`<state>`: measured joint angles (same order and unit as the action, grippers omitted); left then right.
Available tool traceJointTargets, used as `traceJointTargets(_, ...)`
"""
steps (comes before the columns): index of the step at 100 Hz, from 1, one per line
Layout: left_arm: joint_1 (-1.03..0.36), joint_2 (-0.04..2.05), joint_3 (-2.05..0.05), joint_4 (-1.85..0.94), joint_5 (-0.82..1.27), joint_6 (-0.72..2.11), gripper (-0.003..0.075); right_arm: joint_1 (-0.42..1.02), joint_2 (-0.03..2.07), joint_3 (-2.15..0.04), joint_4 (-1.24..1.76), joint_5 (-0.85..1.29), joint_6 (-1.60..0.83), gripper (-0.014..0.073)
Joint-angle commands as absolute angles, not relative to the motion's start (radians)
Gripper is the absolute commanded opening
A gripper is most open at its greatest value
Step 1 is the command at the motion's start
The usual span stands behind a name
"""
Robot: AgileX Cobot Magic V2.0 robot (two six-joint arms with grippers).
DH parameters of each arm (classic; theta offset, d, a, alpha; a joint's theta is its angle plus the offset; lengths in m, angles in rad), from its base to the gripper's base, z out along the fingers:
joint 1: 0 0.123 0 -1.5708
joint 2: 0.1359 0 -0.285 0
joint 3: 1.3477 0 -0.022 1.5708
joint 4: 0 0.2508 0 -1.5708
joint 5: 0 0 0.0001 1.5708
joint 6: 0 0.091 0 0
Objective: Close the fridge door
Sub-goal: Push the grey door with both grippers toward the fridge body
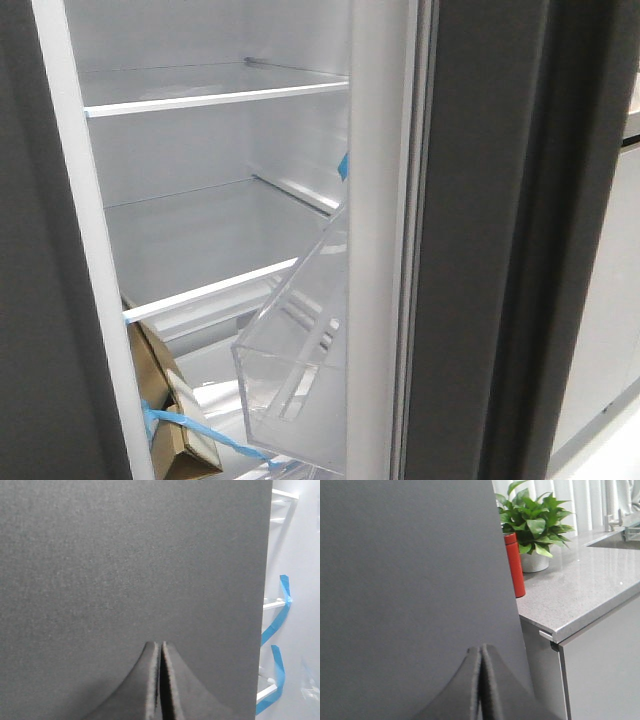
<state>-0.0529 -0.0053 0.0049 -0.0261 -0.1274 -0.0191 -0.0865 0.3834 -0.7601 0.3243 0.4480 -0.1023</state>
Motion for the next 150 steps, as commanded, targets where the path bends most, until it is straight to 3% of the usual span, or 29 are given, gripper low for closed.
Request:
traceJointTargets(1,-0.050,-0.016,0.040,-0.030,-0.200,-0.023,-0.0020,-0.069,0.448,-0.856,0.353,0.436,-0.163,-0.0045)
traceJointTargets(51,-0.050,-0.016,0.040,-0.030,-0.200,-0.023,-0.0020,0.226,0.628,-0.990,0.400,0.460,-0.273,-0.0045)
traceJointTargets(89,-0.050,-0.016,0.040,-0.030,-0.200,-0.023,-0.0020,0.317,0.740,-1.015,0.400,0.419,-0.325,-0.0044)
traceJointTargets(150,-0.050,-0.016,0.040,-0.030,-0.200,-0.023,-0.0020,0.530,1.089,-1.294,0.400,0.371,-0.394,-0.0045)
